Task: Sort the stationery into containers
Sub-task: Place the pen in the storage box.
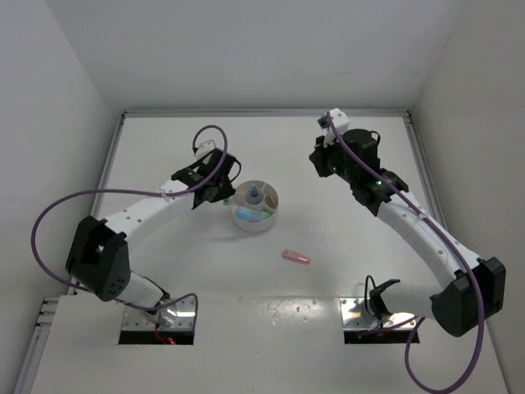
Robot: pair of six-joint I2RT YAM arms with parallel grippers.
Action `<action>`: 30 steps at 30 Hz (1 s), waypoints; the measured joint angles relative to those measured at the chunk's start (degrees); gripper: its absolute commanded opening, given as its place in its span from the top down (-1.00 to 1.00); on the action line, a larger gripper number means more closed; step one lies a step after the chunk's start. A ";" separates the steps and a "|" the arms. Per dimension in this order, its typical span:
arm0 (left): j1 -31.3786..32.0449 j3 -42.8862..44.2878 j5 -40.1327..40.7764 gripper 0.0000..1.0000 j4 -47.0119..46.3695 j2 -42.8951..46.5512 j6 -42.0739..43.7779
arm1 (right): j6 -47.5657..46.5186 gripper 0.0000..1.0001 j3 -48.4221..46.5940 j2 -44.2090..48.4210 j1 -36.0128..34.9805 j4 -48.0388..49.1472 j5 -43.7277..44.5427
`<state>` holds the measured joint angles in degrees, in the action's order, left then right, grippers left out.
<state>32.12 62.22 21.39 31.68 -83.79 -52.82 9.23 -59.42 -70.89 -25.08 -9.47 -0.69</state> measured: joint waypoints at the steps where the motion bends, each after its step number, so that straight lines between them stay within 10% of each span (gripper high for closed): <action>1: 0.00 0.42 -0.20 1.00 -0.33 0.00 0.07 | 0.00 0.90 0.00 0.00 0.00 0.00 0.00; 24: 2.03 1.81 -5.55 0.97 -3.04 -3.54 1.11 | 0.00 0.90 0.59 -0.02 0.59 0.02 -0.15; 30: 2.99 1.81 -5.49 0.29 -3.06 -3.58 1.03 | 0.00 0.87 0.59 -0.02 0.59 0.02 -0.17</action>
<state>35.11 64.03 15.90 28.62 -87.37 -51.79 9.23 -58.83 -70.91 -24.49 -9.45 -0.86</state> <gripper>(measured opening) 0.326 0.055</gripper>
